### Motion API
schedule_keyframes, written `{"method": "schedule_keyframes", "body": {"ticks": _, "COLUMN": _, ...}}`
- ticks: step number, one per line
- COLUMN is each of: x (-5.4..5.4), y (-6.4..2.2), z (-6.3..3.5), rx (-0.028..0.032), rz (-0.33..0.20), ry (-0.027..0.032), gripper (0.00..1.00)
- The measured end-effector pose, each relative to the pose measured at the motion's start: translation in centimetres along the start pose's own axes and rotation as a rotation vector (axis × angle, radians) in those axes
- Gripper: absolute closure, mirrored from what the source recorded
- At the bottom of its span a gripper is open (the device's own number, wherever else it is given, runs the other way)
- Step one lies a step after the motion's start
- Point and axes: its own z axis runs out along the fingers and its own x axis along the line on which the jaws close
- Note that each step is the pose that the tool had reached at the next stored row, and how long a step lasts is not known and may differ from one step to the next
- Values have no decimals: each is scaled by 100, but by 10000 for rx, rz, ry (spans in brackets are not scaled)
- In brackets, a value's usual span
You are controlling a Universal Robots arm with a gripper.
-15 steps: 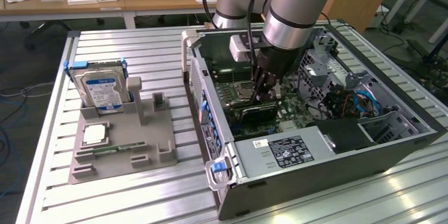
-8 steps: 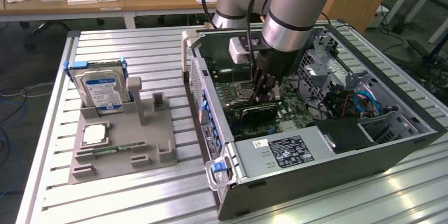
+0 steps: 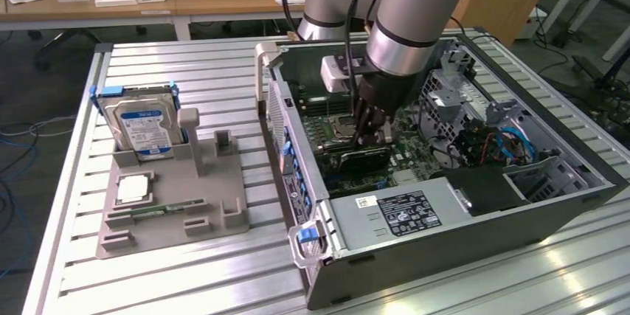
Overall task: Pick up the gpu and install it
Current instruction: 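Press down on the gpu until it lock into place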
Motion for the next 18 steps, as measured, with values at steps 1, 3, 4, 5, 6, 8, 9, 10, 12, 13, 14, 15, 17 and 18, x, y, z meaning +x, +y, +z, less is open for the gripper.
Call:
{"method": "schedule_keyframes", "body": {"ticks": 1, "x": 1, "y": 0, "z": 12, "rx": 1, "rz": 1, "ry": -1, "gripper": 89}}
{"method": "schedule_keyframes", "body": {"ticks": 3, "x": 1, "y": 0, "z": 16, "rx": 0, "rz": 0, "ry": 1, "gripper": 89}}
{"method": "schedule_keyframes", "body": {"ticks": 4, "x": 1, "y": 0, "z": 15, "rx": 0, "rz": 1, "ry": 2, "gripper": 89}}
{"method": "schedule_keyframes", "body": {"ticks": 5, "x": 1, "y": 0, "z": 16, "rx": 0, "rz": 1, "ry": 1, "gripper": 89}}
{"method": "schedule_keyframes", "body": {"ticks": 6, "x": 1, "y": 0, "z": 16, "rx": 0, "rz": 0, "ry": 2, "gripper": 89}}
{"method": "schedule_keyframes", "body": {"ticks": 8, "x": 2, "y": -1, "z": 32, "rx": 2, "rz": 1, "ry": -2, "gripper": 89}}
{"method": "schedule_keyframes", "body": {"ticks": 9, "x": 3, "y": -1, "z": 33, "rx": 0, "rz": 1, "ry": 0, "gripper": 89}}
{"method": "schedule_keyframes", "body": {"ticks": 10, "x": 3, "y": -1, "z": 33, "rx": 0, "rz": 0, "ry": 1, "gripper": 89}}
{"method": "schedule_keyframes", "body": {"ticks": 12, "x": 3, "y": 0, "z": 37, "rx": 1, "rz": 1, "ry": 0, "gripper": 89}}
{"method": "schedule_keyframes", "body": {"ticks": 13, "x": 3, "y": 1, "z": 45, "rx": 2, "rz": 0, "ry": -2, "gripper": 89}}
{"method": "schedule_keyframes", "body": {"ticks": 14, "x": 4, "y": 1, "z": 48, "rx": 0, "rz": 0, "ry": 0, "gripper": 89}}
{"method": "schedule_keyframes", "body": {"ticks": 15, "x": 4, "y": 1, "z": 47, "rx": 0, "rz": 0, "ry": 2, "gripper": 89}}
{"method": "schedule_keyframes", "body": {"ticks": 17, "x": 4, "y": 2, "z": 48, "rx": 0, "rz": 0, "ry": 1, "gripper": 89}}
{"method": "schedule_keyframes", "body": {"ticks": 18, "x": 4, "y": 1, "z": 48, "rx": -1, "rz": 0, "ry": 2, "gripper": 89}}
